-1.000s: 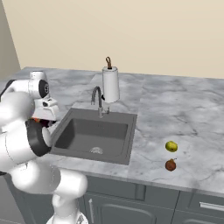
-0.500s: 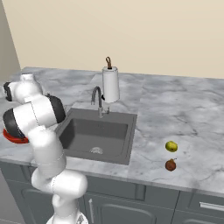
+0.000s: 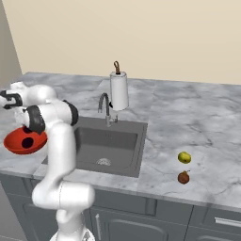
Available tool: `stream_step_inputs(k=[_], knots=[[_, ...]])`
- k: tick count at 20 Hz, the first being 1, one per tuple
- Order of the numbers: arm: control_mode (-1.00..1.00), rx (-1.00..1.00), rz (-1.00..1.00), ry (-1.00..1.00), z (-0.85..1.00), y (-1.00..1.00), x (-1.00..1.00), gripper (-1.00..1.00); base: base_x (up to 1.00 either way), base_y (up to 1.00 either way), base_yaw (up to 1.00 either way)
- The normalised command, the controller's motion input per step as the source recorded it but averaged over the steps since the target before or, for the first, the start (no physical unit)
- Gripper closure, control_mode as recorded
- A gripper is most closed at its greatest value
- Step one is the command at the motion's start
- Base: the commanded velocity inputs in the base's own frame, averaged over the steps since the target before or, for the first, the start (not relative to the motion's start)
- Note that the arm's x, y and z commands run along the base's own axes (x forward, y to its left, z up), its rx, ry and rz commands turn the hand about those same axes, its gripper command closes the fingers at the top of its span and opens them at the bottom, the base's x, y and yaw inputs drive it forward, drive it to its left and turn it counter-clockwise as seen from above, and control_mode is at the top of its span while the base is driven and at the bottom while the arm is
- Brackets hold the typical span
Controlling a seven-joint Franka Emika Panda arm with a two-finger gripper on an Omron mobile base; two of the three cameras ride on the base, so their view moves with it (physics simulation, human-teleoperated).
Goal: There is a mixed pile of frozen fruits and vegetables on the counter. Locate all the frozen vegetables and place the items in a bowl on the counter. Take all the frozen fruits and defrost them in a running sink.
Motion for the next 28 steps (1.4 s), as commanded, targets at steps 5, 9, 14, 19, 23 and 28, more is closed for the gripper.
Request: stream_step_inputs(k=[5,9,14,19,23,28], knots=[[-1.0,0.0,0.0,0.0,-0.12,0.0,-0.16,1.0,0.0,0.0,0.0],[-1.0,0.0,-0.07,-0.01,-0.26,0.0,-0.85,1.0,0.0,0.0,0.0],[-1.0,0.02,-0.15,-0.13,-0.14,-0.28,-0.98,1.0,0.0,0.0,0.0],[-1.0,0.03,-0.04,-0.22,-0.07,-0.63,-0.15,1.0,0.0,0.0,0.0],[-1.0,0.04,0.04,-0.25,-0.15,-0.04,0.21,1.0,0.0,0.0,0.0],[-1.0,0.12,-0.02,-0.03,-0.55,0.36,0.03,-1.0,0.0,0.0,0.0]])
